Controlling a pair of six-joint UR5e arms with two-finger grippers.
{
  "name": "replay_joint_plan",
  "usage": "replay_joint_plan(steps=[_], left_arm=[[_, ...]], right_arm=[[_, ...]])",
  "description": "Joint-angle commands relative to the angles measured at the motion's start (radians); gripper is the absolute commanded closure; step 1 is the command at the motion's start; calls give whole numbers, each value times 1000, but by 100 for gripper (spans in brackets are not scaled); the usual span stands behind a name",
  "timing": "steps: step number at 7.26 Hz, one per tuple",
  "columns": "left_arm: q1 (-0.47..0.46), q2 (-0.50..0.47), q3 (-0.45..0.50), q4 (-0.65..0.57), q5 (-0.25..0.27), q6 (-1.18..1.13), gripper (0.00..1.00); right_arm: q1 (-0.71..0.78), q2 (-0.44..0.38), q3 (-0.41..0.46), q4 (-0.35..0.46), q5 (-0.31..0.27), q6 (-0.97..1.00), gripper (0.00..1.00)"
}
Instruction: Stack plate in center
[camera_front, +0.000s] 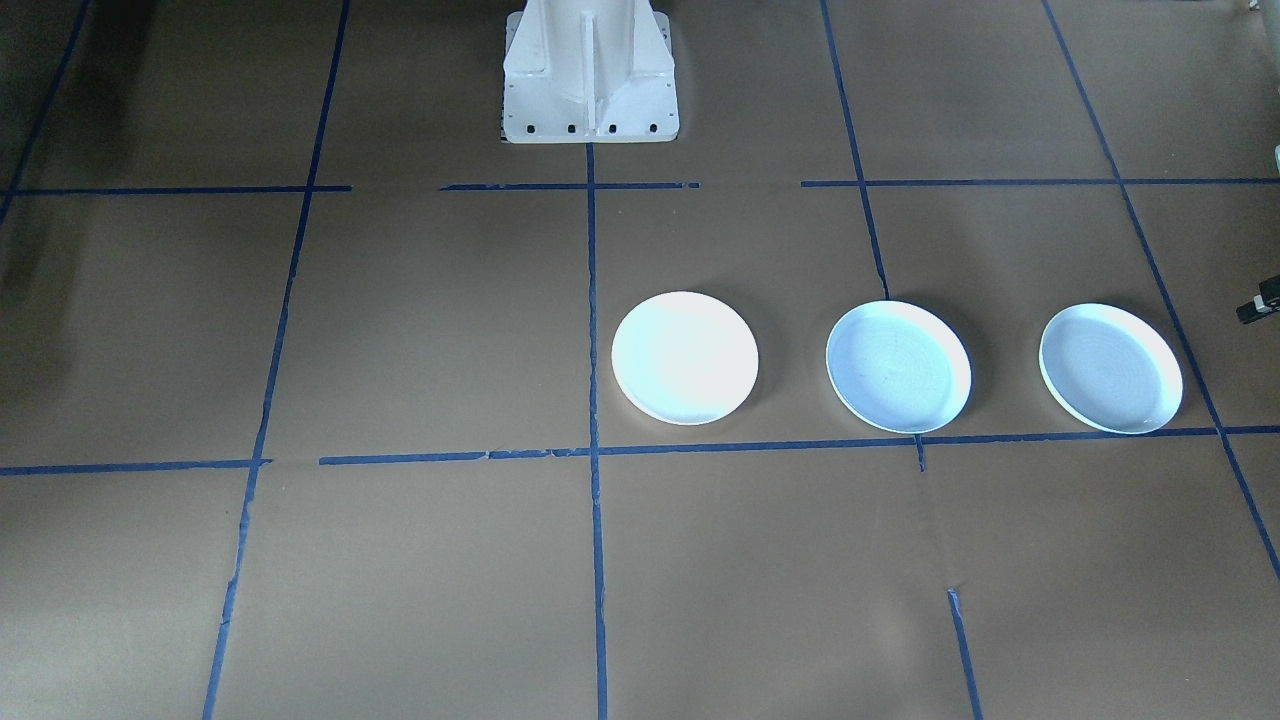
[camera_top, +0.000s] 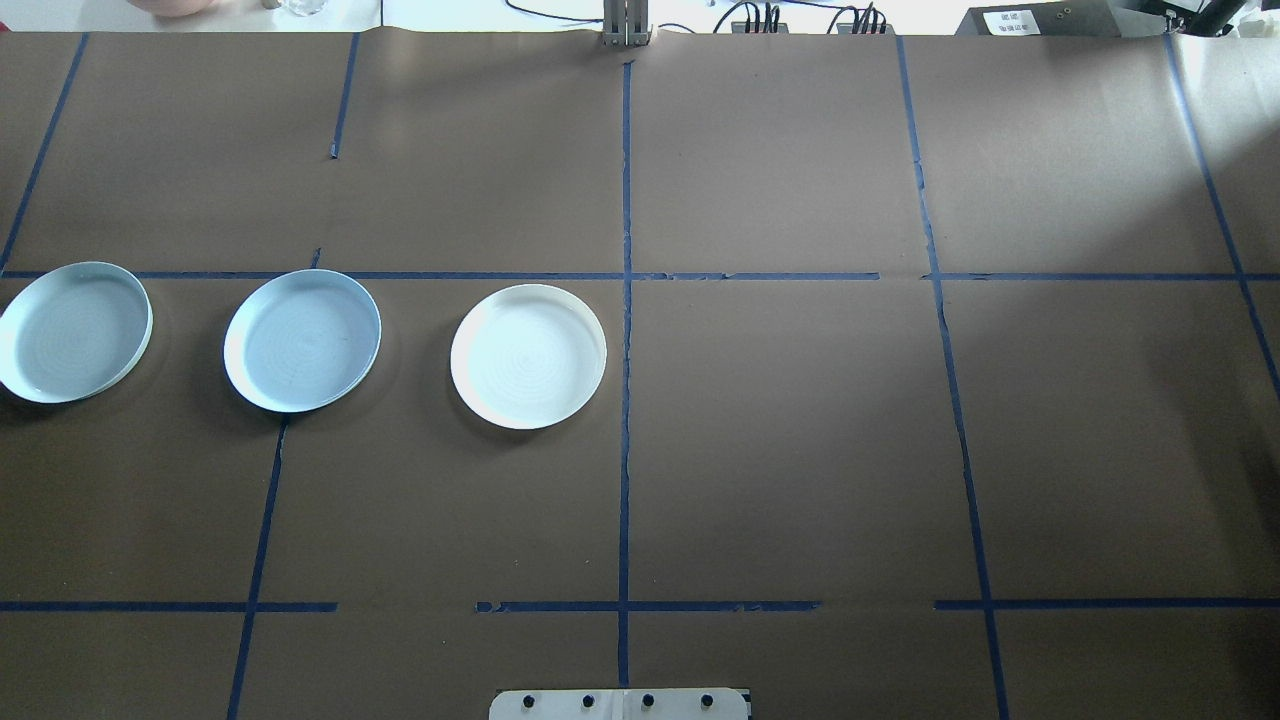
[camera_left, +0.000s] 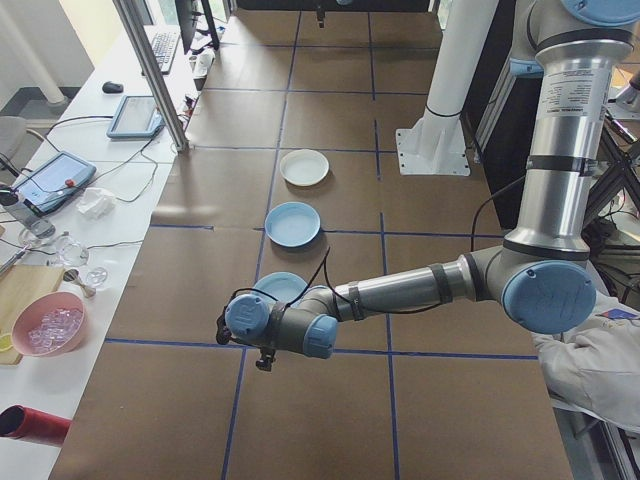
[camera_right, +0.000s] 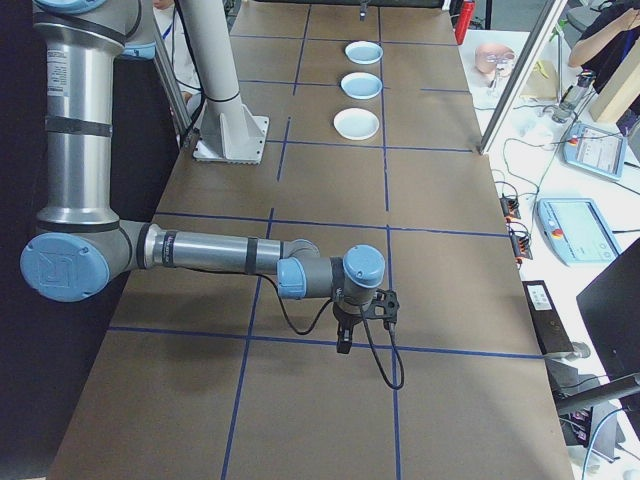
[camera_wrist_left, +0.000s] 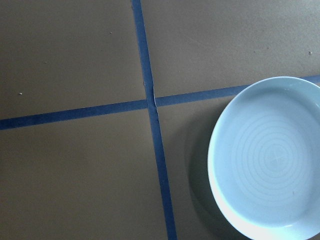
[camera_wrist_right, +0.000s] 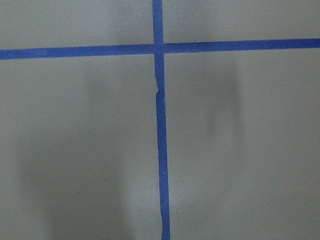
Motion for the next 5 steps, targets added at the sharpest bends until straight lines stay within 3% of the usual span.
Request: replay_joint_plan(steps=[1, 5], left_arm=[[34, -19, 23, -20, -17, -64, 0], [117, -103, 142, -71, -10, -153, 0]], right_arm=[[0, 0, 0, -1, 0, 0, 0], [0, 0, 0, 0, 0, 0, 0]])
